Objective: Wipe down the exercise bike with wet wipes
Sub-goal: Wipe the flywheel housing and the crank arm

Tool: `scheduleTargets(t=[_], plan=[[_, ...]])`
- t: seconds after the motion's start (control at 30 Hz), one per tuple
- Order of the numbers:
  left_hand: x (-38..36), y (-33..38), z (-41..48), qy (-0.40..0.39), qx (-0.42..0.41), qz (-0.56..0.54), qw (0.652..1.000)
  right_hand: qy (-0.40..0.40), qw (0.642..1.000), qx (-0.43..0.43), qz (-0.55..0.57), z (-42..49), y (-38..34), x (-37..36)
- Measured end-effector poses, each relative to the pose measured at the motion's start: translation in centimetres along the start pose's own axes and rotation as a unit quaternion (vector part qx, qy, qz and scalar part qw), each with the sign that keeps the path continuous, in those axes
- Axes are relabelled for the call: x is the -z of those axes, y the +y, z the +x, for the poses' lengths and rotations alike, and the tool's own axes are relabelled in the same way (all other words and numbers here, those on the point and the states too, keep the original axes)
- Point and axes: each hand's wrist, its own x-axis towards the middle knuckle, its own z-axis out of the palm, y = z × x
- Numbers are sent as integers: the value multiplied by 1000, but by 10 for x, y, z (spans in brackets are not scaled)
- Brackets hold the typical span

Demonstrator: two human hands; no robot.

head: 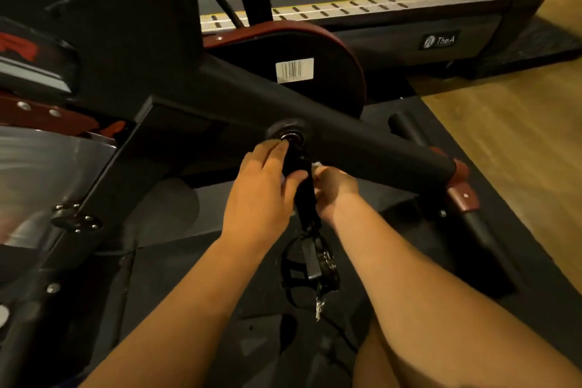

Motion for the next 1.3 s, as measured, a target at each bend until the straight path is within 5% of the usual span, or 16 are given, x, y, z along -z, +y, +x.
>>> scheduleTargets(t=[0.1, 0.27, 0.37, 0.5, 0.67, 0.8, 0.87, 0.93, 1.0, 1.1, 1.2, 1.3], plan=[[1, -2, 2, -5, -2, -9, 1000, -30, 999, 14, 29, 1, -16, 17], [7, 3, 8, -12, 30, -43, 999, 149, 977, 84, 124, 10, -53, 61], [11, 7, 8, -34, 25, 25, 999, 131, 986, 76, 65, 2, -51, 51], [21, 10, 23, -60, -90, 235, 966, 16, 995, 86, -43, -25, -35, -6], [28, 14, 50, -161, -216, 173, 947, 96, 990, 97, 34, 3, -62, 45], [3, 48, 74, -273, -291, 316, 861, 201, 959, 192, -60, 26, -70, 78], [-23, 70, 82, -315, -315, 406, 798, 192, 911, 324, -168, 21, -63, 64], [-40, 84, 88, -320, -309, 435, 783, 142, 858, 449, -207, 15, -59, 53], [-48, 79, 97, -271, -395, 445, 757, 164, 810, 526, -204, 29, -59, 67], [-59, 66, 118, -186, -509, 451, 709, 268, 773, 535, -209, 72, -63, 118], [-87, 79, 135, -240, -514, 478, 670, 294, 810, 451, -230, 96, -74, 162], [-127, 98, 142, -313, -490, 480, 658, 298, 791, 472, -248, 102, -75, 168]])
